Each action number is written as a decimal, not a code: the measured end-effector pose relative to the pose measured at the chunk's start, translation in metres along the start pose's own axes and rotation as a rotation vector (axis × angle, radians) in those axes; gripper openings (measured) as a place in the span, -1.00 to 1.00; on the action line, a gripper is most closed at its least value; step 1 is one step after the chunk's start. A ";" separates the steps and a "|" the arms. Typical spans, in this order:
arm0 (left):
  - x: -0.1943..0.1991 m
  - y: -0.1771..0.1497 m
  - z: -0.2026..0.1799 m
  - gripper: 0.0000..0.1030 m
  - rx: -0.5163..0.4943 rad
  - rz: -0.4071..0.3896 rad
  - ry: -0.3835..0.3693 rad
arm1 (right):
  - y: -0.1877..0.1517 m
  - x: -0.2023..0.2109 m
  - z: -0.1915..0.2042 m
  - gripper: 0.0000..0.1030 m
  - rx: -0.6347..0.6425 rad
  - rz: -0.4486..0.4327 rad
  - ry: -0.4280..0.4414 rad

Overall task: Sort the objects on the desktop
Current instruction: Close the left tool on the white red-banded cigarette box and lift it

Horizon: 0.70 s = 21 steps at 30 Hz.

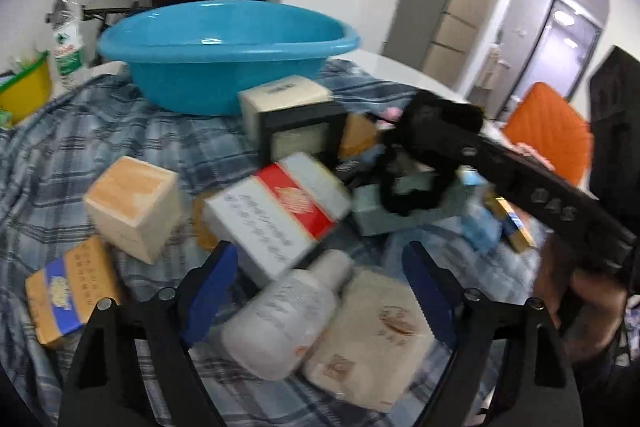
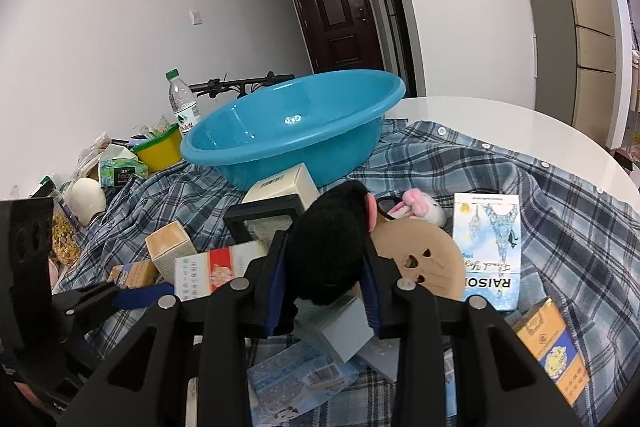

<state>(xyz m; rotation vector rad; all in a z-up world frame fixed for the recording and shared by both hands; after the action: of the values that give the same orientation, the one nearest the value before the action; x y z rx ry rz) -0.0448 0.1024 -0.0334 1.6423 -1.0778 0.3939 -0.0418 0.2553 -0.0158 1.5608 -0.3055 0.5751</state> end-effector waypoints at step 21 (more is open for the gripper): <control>-0.044 0.022 0.009 0.51 -0.192 0.047 0.111 | -0.003 -0.003 -0.004 -0.35 -0.012 0.009 0.008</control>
<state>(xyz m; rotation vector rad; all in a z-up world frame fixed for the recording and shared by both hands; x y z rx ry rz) -0.0883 0.1142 -0.0550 1.4120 -1.0399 0.3950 -0.0433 0.2594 -0.0203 1.5464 -0.3094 0.5851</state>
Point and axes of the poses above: each gripper's, at about its wrist camera, not at the fingertips, and x roughly against the way its jaws point, z to its left, y to its top, the point moved 2 cm from there along -x, roughly the way its jaws point, and after that the axes turned 15 degrees about x, right-handed, at the moved point
